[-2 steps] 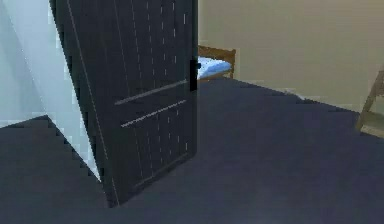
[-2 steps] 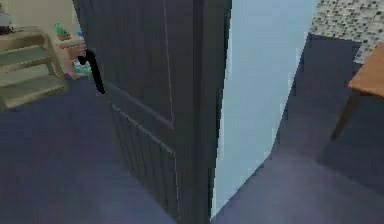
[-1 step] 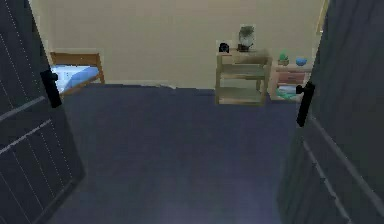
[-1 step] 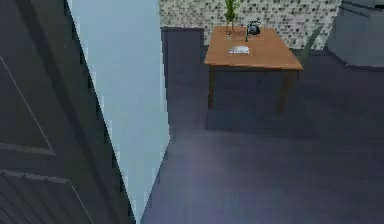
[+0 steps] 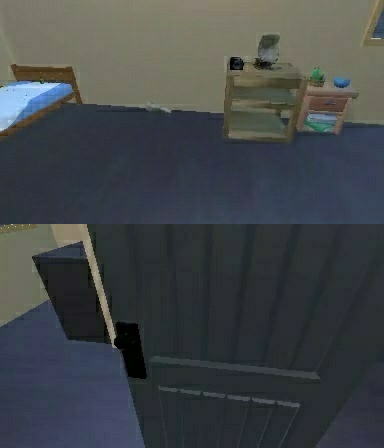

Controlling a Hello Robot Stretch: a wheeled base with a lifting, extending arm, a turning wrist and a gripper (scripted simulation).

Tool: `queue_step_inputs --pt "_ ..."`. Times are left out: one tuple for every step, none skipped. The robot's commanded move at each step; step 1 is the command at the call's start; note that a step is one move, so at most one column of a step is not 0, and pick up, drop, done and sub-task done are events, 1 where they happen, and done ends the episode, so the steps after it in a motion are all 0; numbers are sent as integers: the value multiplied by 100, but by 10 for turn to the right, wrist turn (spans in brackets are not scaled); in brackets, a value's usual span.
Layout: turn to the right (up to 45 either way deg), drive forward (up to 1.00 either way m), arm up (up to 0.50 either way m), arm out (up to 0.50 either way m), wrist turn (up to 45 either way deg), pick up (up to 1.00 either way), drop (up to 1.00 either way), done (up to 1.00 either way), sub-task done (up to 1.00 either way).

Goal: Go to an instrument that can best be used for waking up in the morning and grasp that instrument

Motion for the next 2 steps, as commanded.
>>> queue_step_inputs --pt "60 0 0 0 0 0 0 0 0" --pt "0 50 0 0 0 0 0 0 0"
